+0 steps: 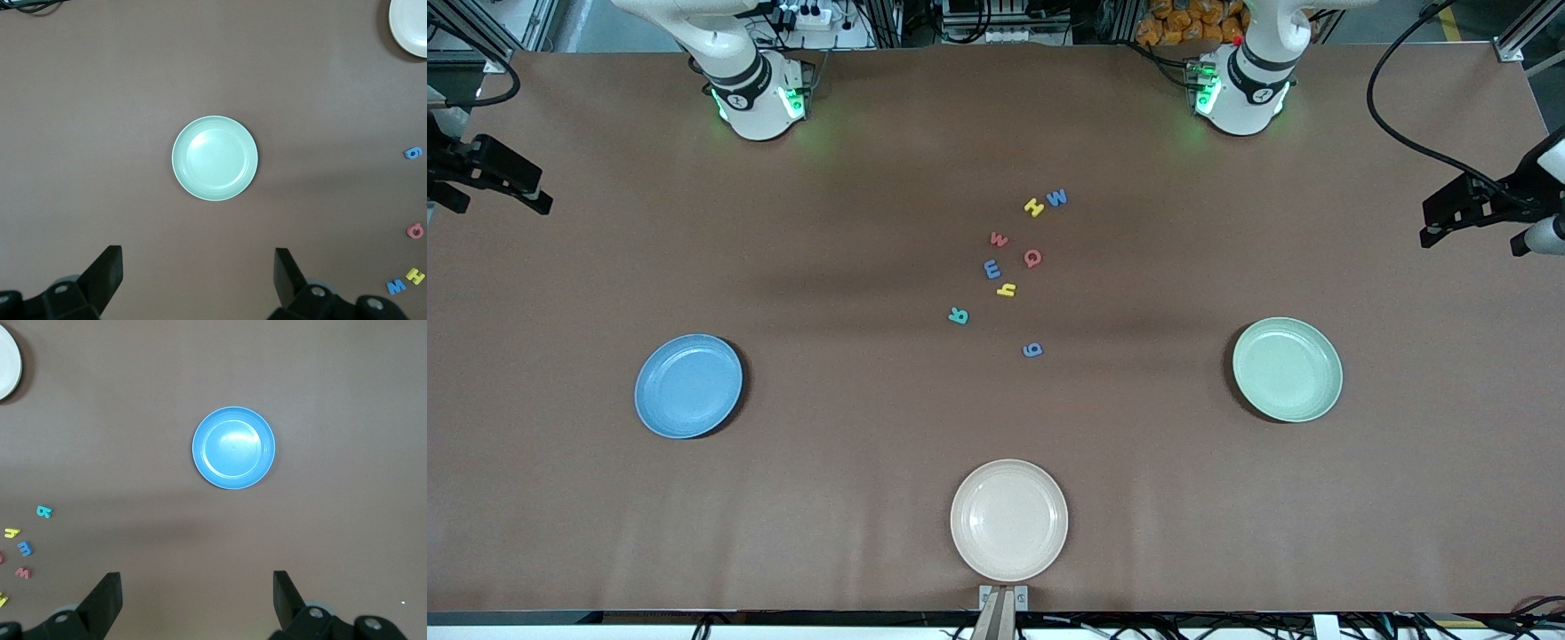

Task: Sort uppercase to blue plate, lowercase to green plate

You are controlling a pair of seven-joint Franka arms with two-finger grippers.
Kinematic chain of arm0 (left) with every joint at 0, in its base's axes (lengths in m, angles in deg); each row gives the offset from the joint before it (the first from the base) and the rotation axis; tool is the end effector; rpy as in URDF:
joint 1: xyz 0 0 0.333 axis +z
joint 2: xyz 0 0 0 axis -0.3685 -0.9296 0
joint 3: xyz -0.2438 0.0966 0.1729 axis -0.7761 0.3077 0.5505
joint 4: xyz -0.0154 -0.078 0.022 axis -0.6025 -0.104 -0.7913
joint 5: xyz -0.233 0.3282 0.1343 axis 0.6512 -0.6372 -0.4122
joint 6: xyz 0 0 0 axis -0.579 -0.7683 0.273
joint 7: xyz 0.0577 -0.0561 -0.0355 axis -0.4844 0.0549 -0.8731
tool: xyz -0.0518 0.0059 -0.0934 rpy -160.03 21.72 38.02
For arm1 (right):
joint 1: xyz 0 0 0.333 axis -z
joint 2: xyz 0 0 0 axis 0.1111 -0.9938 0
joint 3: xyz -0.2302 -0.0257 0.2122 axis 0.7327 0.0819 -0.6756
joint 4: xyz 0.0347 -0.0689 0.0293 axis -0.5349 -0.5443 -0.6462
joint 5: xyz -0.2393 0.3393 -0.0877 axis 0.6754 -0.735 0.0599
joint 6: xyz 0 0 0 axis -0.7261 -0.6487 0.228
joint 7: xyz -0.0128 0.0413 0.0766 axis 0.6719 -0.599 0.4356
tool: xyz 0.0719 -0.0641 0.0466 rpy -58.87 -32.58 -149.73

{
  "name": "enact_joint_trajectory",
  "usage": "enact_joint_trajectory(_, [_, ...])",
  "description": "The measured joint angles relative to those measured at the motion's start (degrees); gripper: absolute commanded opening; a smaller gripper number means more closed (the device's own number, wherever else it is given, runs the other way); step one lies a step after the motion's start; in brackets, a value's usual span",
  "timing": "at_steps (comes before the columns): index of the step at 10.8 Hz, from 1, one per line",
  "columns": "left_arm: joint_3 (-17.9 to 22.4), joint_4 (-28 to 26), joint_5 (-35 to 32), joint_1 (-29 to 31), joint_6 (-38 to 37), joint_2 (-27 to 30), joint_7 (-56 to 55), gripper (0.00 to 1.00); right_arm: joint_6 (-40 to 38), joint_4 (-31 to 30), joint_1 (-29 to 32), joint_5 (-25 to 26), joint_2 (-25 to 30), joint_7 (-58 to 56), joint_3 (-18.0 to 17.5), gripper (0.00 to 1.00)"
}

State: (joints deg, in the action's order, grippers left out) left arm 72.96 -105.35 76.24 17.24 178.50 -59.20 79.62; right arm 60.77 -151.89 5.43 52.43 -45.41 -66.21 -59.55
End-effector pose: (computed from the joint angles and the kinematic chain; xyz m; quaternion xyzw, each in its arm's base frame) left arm 0.5990 -0.0273 0.6512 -0.9973 0.0674 -0.0252 0.0139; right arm 0.5635 -0.0051 0.6766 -0.9997 0.0201 -0.0069 0.0103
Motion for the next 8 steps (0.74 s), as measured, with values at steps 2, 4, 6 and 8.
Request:
enact_joint_trajectory(2, [0.4, 0.0, 0.0, 0.0, -0.4, 0.2, 0.0, 1.00, -0.1, 0.0, 0.0, 0.0, 0.0, 0.0, 0.0, 1.00])
enact_joint_trajectory(4, [0.6, 0.0, -0.5, -0.1, -0.6, 0.3, 0.0, 1.00, -0.1, 0.0, 0.0, 0.0, 0.0, 0.0, 0.0, 1.00])
enact_joint_trajectory(6, [0.4, -0.3, -0.6, -0.2, -0.8, 0.3, 0.0, 1.00, -0.1, 0.0, 0.0, 0.0, 0.0, 0.0, 0.0, 1.00])
enact_joint_trajectory(8, [-0.2, -0.7, -0.6, -0.4, -0.8, 0.3, 0.0, 1.00, -0.2, 0.0, 0.0, 0.0, 0.0, 0.0, 0.0, 1.00])
